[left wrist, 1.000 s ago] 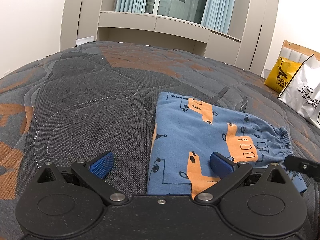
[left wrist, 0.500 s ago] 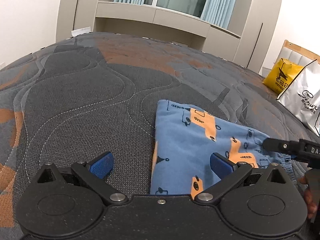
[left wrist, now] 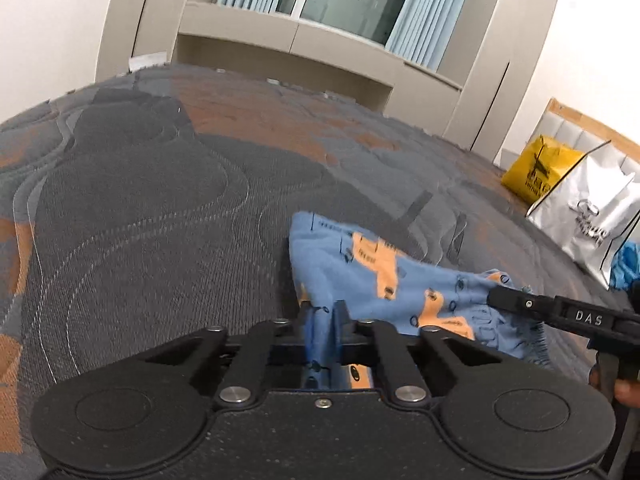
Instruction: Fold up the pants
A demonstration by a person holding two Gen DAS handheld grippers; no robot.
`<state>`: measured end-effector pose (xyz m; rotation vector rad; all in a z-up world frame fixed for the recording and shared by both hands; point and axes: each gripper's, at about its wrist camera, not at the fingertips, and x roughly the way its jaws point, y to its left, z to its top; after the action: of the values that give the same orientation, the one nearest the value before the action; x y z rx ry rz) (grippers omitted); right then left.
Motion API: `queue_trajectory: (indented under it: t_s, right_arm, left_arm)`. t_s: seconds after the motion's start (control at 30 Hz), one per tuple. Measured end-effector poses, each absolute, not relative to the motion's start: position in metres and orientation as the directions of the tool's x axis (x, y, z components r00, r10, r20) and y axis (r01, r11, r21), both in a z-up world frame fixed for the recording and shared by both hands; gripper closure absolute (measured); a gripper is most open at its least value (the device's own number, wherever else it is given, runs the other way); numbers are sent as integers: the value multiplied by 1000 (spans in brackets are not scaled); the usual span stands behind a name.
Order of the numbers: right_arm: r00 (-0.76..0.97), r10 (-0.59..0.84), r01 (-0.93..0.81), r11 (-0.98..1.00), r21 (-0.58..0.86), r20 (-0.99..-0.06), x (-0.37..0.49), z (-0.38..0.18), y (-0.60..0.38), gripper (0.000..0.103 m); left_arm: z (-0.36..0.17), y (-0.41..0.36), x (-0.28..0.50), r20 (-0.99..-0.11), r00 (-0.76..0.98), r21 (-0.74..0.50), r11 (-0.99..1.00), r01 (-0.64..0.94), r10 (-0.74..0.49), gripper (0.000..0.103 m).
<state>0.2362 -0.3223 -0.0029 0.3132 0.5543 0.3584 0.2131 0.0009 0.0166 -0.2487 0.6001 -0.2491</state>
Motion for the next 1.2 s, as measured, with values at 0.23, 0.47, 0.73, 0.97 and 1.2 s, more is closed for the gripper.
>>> queue_trajectory:
  t_s: [0.23, 0.47, 0.73, 0.97, 1.2]
  right_arm:
    - [842, 401, -301, 905, 301, -360, 240, 32, -299, 83]
    - [840, 425, -327, 893, 310, -338, 279, 46, -281, 83]
    - [819, 405, -287, 903, 320, -408, 297, 25, -275, 72]
    - [843, 359, -265, 925, 273, -400, 280, 27, -274, 49]
    - [890, 326, -282, 943, 178, -317, 212, 38, -264, 7]
  left_arm:
    - [46, 0, 225, -430, 870, -236, 960, 149, -241, 97]
    - [51, 14, 257, -449, 870, -247, 964, 99, -204, 97]
    - [36, 21, 266, -501, 847, -241, 969, 58, -175, 82]
    - [44, 22, 244, -472, 865, -252, 966, 53, -170, 61]
    - [56, 18, 187, -410, 903, -209, 977, 46, -130, 18]
